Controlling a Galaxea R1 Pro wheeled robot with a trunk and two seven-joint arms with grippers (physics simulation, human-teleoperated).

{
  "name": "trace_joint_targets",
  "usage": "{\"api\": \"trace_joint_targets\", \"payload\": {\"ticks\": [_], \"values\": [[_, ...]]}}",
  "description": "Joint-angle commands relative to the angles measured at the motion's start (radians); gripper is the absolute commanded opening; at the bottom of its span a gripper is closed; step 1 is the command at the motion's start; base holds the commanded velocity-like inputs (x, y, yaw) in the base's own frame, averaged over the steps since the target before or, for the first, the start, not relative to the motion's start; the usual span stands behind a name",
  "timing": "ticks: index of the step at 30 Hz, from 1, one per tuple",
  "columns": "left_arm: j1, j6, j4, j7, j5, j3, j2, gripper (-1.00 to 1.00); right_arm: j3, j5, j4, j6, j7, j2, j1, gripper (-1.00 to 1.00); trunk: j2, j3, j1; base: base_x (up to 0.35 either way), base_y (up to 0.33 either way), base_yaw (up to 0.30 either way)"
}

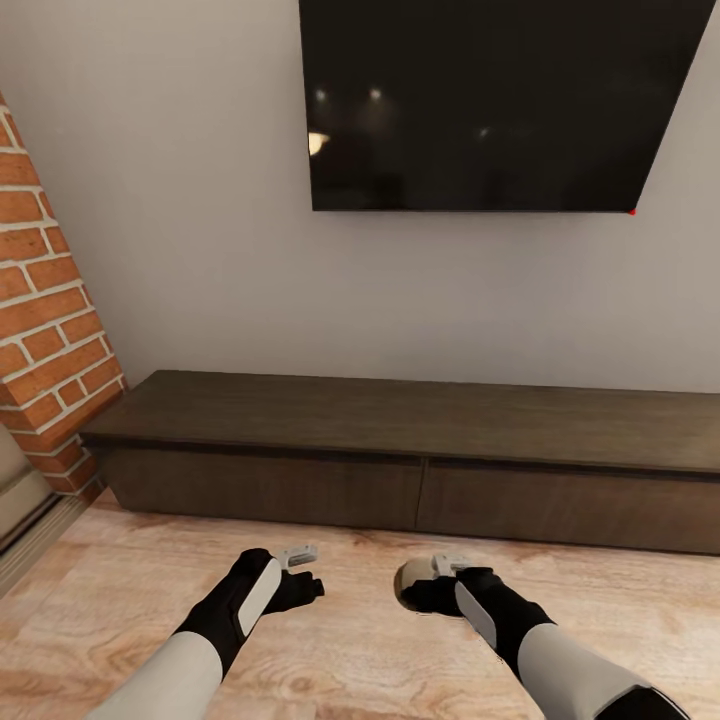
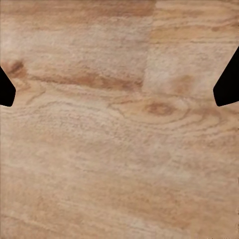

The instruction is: Place each of the two pumpkins and all three candles from the living room inside a cabinet in the living room (use any cabinet), then make sure every cabinet is closed, and position the cauldron so it is next to a table in the living room.

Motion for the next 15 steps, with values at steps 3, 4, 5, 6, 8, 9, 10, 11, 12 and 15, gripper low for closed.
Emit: {"api": "trace_joint_targets", "payload": {"ticks": [3,4,5,6,8,9,10,11,12,15], "values": [[0.0,0.003,-0.002,0.009,0.01,-0.004,0.002,1.0,0.002,0.011,-0.065,0.09,0.054,-0.006,0.001,-1.0,0.0,-0.001,0.0,0.0,0.0,0.0],[0.0,0.003,-0.002,0.009,0.01,-0.004,0.002,1.0,0.0,0.011,-0.1,0.135,0.083,-0.013,0.001,-1.0,0.0,-0.001,0.0,0.0,0.0,0.0],[0.0,0.003,-0.002,0.009,0.01,-0.004,0.003,1.0,-0.001,0.01,-0.136,0.178,0.112,-0.023,0.002,-1.0,0.0,-0.001,0.0,0.0,0.0,0.0],[0.0,0.003,-0.002,0.009,0.01,-0.004,0.003,1.0,-0.002,0.01,-0.156,0.198,0.126,-0.03,0.002,-1.0,0.0,-0.001,0.0,0.0,0.0,0.0],[0.0,0.003,-0.002,0.008,0.01,-0.003,0.003,1.0,-0.002,0.008,-0.215,0.255,0.163,-0.052,0.002,-1.0,0.0,-0.001,0.0,0.0,0.0,0.0],[0.0,0.003,-0.002,0.008,0.01,-0.003,0.003,1.0,-0.003,0.007,-0.254,0.294,0.183,-0.065,0.002,-1.0,0.0,-0.001,0.0,0.0,0.0,0.0],[0.0,0.003,-0.002,0.008,0.01,-0.003,0.003,1.0,-0.003,0.006,-0.294,0.335,0.2,-0.076,0.002,-1.0,0.0,-0.001,0.0,0.0,0.0,0.0],[0.0,0.003,-0.002,0.008,0.01,-0.003,0.003,1.0,-0.004,0.006,-0.314,0.356,0.208,-0.08,0.002,-1.0,0.0,-0.001,0.0,0.0,0.0,0.0],[0.0,0.003,-0.001,0.008,0.009,-0.003,0.003,1.0,-0.005,0.005,-0.354,0.4,0.221,-0.086,0.002,-1.0,0.0,-0.001,0.0,0.0,0.0,0.0],[0.0,0.003,-0.001,0.008,0.009,-0.003,0.003,1.0,-0.013,0.0,-0.457,0.515,0.262,-0.095,0.002,-1.0,0.0,-0.001,0.0,0.0,0.0,0.0]]}}
